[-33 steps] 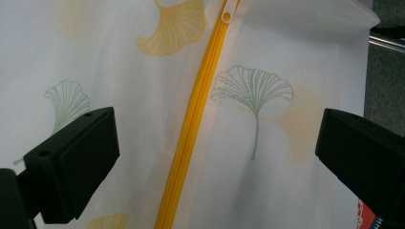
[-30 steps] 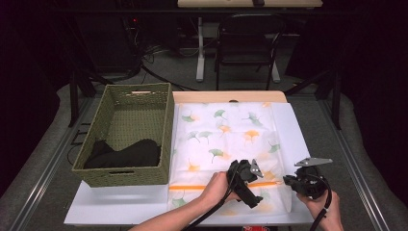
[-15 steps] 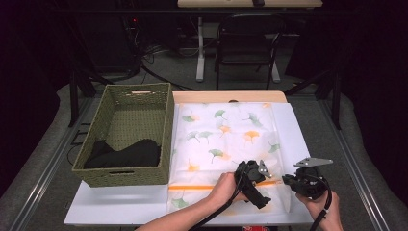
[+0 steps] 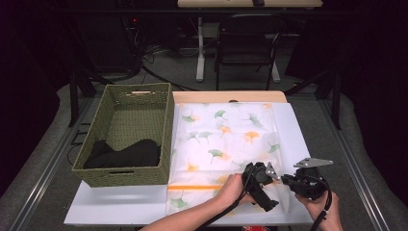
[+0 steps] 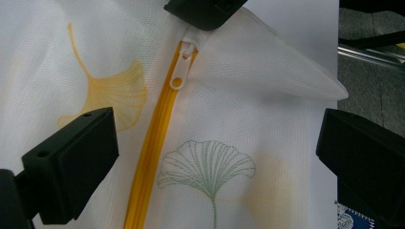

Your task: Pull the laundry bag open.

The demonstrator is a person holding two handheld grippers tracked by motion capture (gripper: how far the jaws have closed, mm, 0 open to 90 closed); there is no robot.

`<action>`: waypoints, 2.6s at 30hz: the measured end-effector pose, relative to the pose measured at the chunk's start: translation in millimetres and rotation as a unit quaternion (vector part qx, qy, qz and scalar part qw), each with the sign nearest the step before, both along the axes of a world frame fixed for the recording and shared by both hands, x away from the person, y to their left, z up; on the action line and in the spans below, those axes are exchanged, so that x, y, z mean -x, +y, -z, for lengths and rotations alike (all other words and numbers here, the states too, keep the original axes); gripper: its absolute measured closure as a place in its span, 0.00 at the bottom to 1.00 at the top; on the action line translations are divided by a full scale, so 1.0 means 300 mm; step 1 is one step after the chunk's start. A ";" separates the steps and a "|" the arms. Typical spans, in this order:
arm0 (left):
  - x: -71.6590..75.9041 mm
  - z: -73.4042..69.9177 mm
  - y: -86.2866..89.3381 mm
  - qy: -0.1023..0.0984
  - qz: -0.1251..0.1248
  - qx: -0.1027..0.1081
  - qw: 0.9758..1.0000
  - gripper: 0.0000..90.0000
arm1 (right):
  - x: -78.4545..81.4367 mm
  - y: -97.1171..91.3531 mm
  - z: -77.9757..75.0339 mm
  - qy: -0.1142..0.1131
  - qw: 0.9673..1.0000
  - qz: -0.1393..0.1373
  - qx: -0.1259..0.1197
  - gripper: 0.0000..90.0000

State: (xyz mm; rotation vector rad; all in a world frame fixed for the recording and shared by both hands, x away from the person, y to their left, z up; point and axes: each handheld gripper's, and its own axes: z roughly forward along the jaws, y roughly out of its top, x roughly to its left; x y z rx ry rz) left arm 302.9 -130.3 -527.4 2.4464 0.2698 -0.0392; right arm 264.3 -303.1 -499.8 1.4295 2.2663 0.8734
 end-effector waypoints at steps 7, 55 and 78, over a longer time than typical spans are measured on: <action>0.001 -0.004 -0.010 -0.021 -0.008 0.018 1.000 0.37 | 0.002 0.003 -0.002 -0.003 1.000 -0.003 0.000 0.95; -0.027 0.017 -0.011 0.016 -0.068 0.042 0.997 1.00 | 0.011 0.030 -0.007 -0.008 1.000 -0.012 0.002 0.95; -0.049 0.023 -0.001 0.055 -0.097 0.040 0.993 1.00 | 0.008 0.031 -0.004 -0.005 1.000 -0.013 0.008 0.95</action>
